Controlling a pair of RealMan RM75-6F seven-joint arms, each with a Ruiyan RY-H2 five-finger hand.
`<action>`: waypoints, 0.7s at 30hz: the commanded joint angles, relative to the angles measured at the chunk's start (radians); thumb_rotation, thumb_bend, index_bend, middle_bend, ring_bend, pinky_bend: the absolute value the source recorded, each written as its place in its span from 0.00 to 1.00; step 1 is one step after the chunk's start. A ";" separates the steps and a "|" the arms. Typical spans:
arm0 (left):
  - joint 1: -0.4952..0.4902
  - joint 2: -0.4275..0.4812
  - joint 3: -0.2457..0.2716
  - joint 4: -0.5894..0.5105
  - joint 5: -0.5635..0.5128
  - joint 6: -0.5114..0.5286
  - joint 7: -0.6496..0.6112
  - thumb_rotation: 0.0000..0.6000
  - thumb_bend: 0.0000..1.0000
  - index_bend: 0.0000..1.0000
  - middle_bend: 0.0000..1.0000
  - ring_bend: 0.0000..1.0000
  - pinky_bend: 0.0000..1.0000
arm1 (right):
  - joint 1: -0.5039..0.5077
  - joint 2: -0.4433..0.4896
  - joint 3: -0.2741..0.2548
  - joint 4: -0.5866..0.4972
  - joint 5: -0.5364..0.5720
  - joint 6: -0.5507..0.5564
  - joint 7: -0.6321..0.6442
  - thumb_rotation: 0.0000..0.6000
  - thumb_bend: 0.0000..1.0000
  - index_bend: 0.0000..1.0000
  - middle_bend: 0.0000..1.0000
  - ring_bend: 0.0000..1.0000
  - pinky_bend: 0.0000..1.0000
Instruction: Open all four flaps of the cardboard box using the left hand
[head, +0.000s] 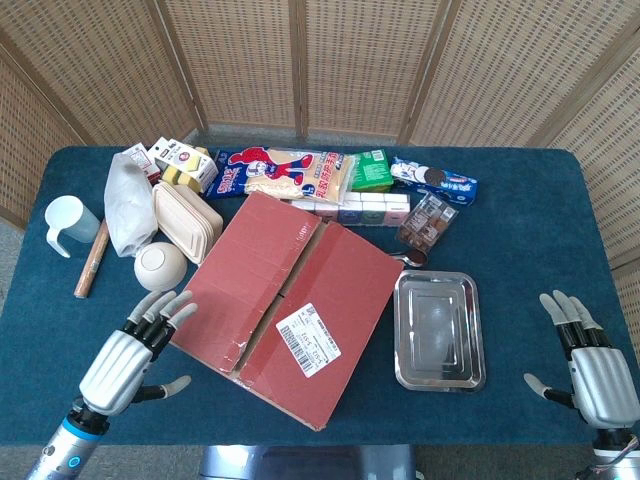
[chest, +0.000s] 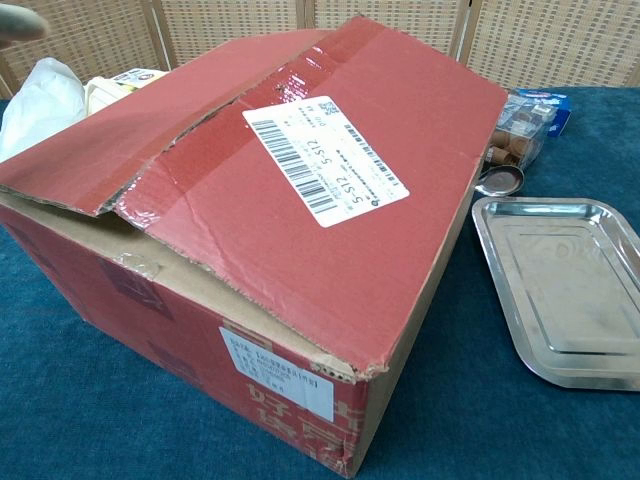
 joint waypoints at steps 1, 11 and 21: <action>-0.015 -0.034 -0.014 -0.011 -0.007 -0.014 0.026 1.00 0.12 0.00 0.00 0.00 0.00 | -0.001 0.003 0.000 -0.001 -0.001 0.002 0.005 1.00 0.00 0.00 0.00 0.00 0.21; -0.045 -0.095 -0.034 -0.025 -0.061 -0.058 0.084 1.00 0.12 0.00 0.00 0.00 0.00 | 0.000 0.010 0.002 -0.001 0.006 -0.001 0.022 1.00 0.00 0.00 0.00 0.00 0.21; -0.052 -0.116 -0.039 -0.023 -0.069 -0.048 0.114 1.00 0.12 0.00 0.00 0.00 0.00 | -0.002 0.012 0.002 -0.002 0.005 0.001 0.025 1.00 0.00 0.00 0.00 0.00 0.21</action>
